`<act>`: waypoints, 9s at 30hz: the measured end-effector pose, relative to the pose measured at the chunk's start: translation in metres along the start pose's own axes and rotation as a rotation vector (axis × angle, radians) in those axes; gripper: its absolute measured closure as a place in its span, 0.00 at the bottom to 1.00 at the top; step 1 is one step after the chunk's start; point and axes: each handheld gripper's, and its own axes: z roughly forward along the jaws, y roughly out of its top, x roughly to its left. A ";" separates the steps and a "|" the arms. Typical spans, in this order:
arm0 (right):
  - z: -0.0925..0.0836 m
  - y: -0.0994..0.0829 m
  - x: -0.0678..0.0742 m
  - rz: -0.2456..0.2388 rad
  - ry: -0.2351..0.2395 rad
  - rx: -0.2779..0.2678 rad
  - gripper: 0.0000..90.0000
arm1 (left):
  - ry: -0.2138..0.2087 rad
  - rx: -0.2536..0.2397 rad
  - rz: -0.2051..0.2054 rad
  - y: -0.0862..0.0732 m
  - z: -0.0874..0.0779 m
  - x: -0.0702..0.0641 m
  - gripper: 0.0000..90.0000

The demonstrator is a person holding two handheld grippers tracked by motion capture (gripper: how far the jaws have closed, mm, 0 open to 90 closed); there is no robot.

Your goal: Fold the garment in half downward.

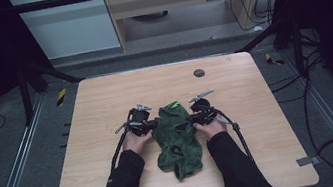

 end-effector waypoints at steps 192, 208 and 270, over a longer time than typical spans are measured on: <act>-0.122 -0.059 0.036 -0.087 0.102 -0.252 0.99 | -0.078 -0.155 0.028 -0.048 -0.127 -0.031 0.98; -0.094 -0.054 0.048 -0.100 0.135 -0.207 1.00 | -0.140 -0.112 0.075 -0.041 -0.095 -0.046 1.00; -0.120 -0.102 0.088 -0.186 0.289 -0.143 0.99 | -0.264 -0.062 0.189 -0.086 -0.134 -0.086 1.00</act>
